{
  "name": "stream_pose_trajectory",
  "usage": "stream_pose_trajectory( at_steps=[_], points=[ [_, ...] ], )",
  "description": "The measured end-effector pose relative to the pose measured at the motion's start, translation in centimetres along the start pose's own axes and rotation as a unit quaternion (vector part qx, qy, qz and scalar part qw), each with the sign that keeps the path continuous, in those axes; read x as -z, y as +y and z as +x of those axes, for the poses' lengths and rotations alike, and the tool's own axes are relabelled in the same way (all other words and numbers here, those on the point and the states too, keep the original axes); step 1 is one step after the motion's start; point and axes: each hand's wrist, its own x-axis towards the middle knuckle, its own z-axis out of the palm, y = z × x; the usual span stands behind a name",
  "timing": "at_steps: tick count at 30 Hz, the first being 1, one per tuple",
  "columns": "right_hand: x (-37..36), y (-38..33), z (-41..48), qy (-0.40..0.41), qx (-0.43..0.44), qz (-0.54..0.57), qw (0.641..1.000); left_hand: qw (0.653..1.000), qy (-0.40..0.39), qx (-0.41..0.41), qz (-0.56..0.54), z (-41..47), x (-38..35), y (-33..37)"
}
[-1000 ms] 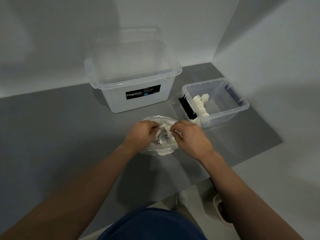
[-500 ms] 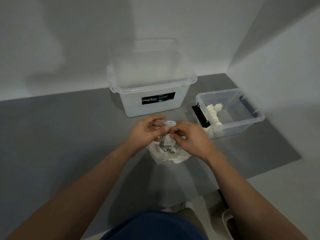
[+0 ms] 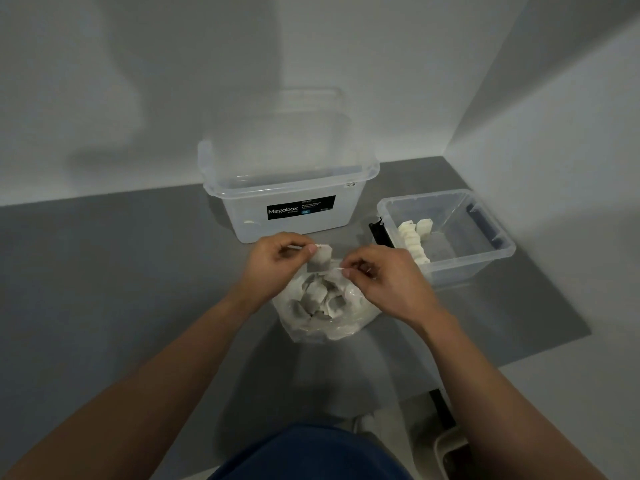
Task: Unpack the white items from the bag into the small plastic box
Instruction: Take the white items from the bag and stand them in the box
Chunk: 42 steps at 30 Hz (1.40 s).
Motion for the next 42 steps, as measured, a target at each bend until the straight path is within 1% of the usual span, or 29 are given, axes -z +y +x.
stream_pose_trajectory(
  at_steps=[2, 4, 7, 10, 12, 14, 16, 17, 19, 21, 22, 23, 27, 31, 36, 39, 42],
  points=[
    [1.8, 0.6, -0.1, 0.008, -0.01, 0.01, 1.0, 1.0, 0.003, 0.0, 0.006, 0.2, -0.4, 0.0],
    [3.9, 1.6, -0.1, 0.033, -0.015, 0.015, 0.999, 1.0, 0.004, -0.006, 0.01, 0.6, -1.1, 0.4],
    [7.7, 4.1, 0.2, 0.082, -0.026, 0.004, 0.996, 0.998, 0.047, -0.02, -0.028, 1.3, -2.3, 1.9],
    [12.0, 7.5, 1.1, 0.148, -0.023, -0.042, 0.988, 0.996, 0.069, -0.056, -0.011, 2.3, -3.8, 3.9],
    [14.4, 9.8, 2.1, 0.165, -0.022, -0.074, 0.983, 0.995, 0.068, -0.07, 0.007, 2.7, -4.8, 5.3],
    [15.7, 12.3, 3.4, 0.165, -0.028, -0.096, 0.981, 0.994, 0.069, -0.079, 0.019, 3.1, -5.9, 6.6],
    [15.9, 14.7, 4.9, 0.137, -0.039, -0.122, 0.982, 0.994, 0.07, -0.08, 0.032, 3.2, -7.1, 7.6],
    [15.8, 15.8, 5.7, 0.102, -0.05, -0.135, 0.984, 0.993, 0.073, -0.082, 0.044, 3.3, -7.6, 8.0],
    [14.8, 17.9, 7.1, -0.022, -0.082, -0.165, 0.983, 0.991, 0.081, -0.085, 0.063, 3.2, -8.5, 8.6],
    [13.5, 19.4, 8.2, -0.149, -0.096, -0.188, 0.966, 0.989, 0.096, -0.085, 0.069, 3.2, -9.3, 8.9],
    [12.9, 20.1, 8.5, -0.184, -0.095, -0.195, 0.959, 0.988, 0.108, -0.085, 0.071, 3.2, -9.6, 8.9],
    [12.3, 20.6, 8.9, -0.203, -0.093, -0.201, 0.954, 0.987, 0.118, -0.083, 0.073, 3.2, -9.8, 8.9],
    [11.1, 22.2, 9.9, -0.236, -0.089, -0.205, 0.946, 0.986, 0.127, -0.071, 0.079, 2.8, -10.6, 8.5],
    [10.1, 23.2, 10.9, -0.257, -0.093, -0.216, 0.937, 0.987, 0.132, -0.042, 0.08, 2.3, -11.3, 8.3],
    [9.4, 23.6, 11.6, -0.234, -0.106, -0.246, 0.935, 0.988, 0.131, -0.034, 0.078, 2.1, -11.9, 8.2],
    [9.3, 23.9, 11.8, -0.217, -0.094, -0.261, 0.936, 0.987, 0.137, -0.027, 0.075, 2.1, -12.3, 8.2],
    [9.6, 23.9, 11.7, -0.22, -0.082, -0.253, 0.938, 0.988, 0.134, -0.029, 0.077, 2.0, -12.6, 8.1]
  ],
)
